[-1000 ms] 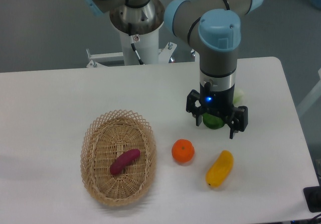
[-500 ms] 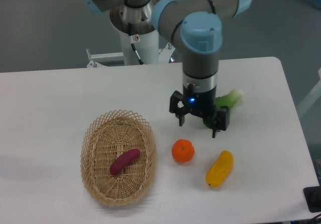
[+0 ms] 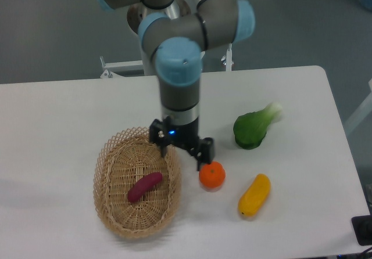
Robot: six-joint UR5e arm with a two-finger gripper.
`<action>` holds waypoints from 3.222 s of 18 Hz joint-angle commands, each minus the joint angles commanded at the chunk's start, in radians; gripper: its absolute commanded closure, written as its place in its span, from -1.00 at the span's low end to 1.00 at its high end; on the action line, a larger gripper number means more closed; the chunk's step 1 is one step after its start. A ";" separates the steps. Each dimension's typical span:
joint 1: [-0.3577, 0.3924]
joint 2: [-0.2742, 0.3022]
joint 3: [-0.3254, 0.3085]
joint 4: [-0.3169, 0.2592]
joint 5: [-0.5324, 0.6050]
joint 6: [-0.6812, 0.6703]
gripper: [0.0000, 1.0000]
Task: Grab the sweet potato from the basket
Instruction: 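Lower the gripper into the basket over the purple sweet potato, then close the gripper on the purple sweet potato, then lift the sweet potato out of the basket, then carry the held sweet potato over beside the bok choy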
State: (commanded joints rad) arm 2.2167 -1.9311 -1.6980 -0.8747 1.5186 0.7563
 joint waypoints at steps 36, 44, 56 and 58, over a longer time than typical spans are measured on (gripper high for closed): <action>-0.078 -0.154 0.021 0.075 0.066 0.017 0.39; 0.004 -0.075 0.083 0.048 0.045 0.078 0.38; 0.351 0.034 0.169 -0.181 -0.005 0.501 0.37; 0.405 0.032 0.167 -0.181 -0.005 0.578 0.37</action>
State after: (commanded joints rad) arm 2.6213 -1.8991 -1.5309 -1.0554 1.5140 1.3342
